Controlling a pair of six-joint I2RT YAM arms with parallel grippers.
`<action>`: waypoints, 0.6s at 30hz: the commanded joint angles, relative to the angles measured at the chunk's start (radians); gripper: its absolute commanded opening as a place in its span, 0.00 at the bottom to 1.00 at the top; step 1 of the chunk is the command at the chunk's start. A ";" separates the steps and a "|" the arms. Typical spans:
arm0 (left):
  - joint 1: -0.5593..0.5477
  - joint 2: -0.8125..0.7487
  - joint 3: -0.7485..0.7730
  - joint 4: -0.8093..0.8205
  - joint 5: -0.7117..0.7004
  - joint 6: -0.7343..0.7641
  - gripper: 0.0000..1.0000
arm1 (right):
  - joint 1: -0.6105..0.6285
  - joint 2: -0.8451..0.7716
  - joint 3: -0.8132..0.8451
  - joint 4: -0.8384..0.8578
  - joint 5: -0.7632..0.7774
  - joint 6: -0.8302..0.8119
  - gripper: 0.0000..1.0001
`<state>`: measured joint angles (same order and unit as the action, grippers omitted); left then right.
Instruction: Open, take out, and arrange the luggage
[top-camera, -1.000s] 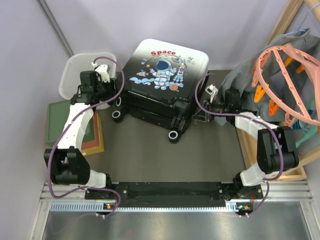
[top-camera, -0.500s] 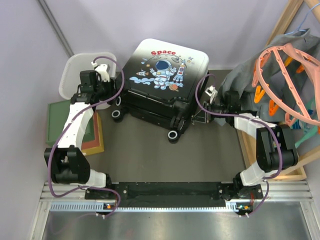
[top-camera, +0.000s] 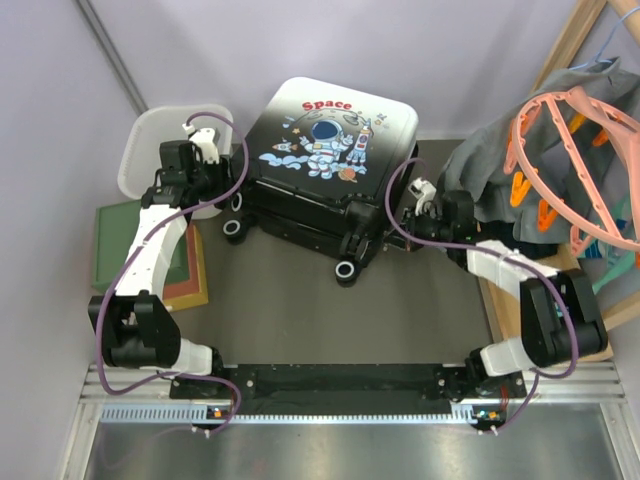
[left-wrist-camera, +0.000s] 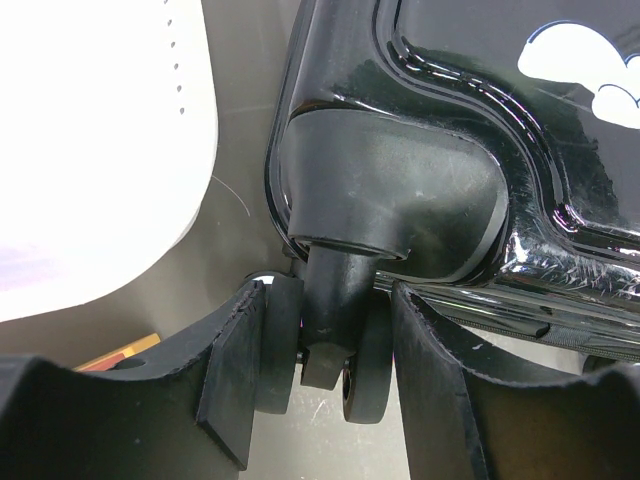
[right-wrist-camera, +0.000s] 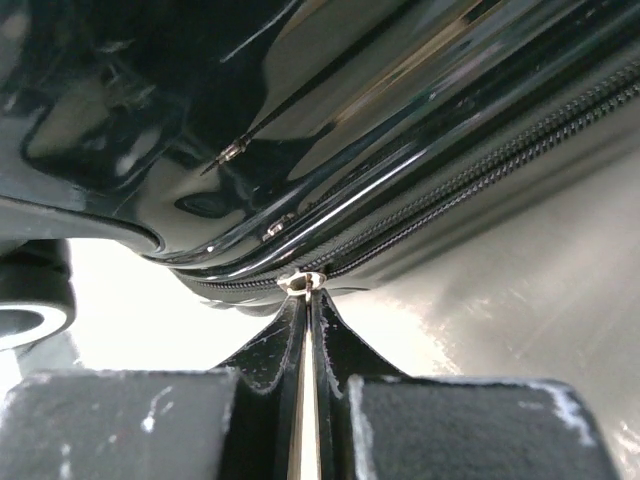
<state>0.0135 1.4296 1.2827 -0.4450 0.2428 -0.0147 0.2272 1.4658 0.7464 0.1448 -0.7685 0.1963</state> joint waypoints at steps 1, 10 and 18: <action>0.005 -0.044 0.044 0.200 0.010 -0.050 0.00 | 0.130 -0.102 -0.091 0.084 0.340 0.035 0.00; 0.005 -0.075 -0.011 0.177 0.059 -0.080 0.00 | 0.403 -0.268 -0.254 0.286 0.664 0.176 0.00; 0.003 -0.095 -0.040 0.158 0.073 -0.091 0.00 | 0.558 -0.280 -0.239 0.306 0.847 0.230 0.00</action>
<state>0.0315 1.4044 1.2369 -0.3885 0.2527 -0.0277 0.6769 1.2064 0.4843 0.3698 0.0986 0.3473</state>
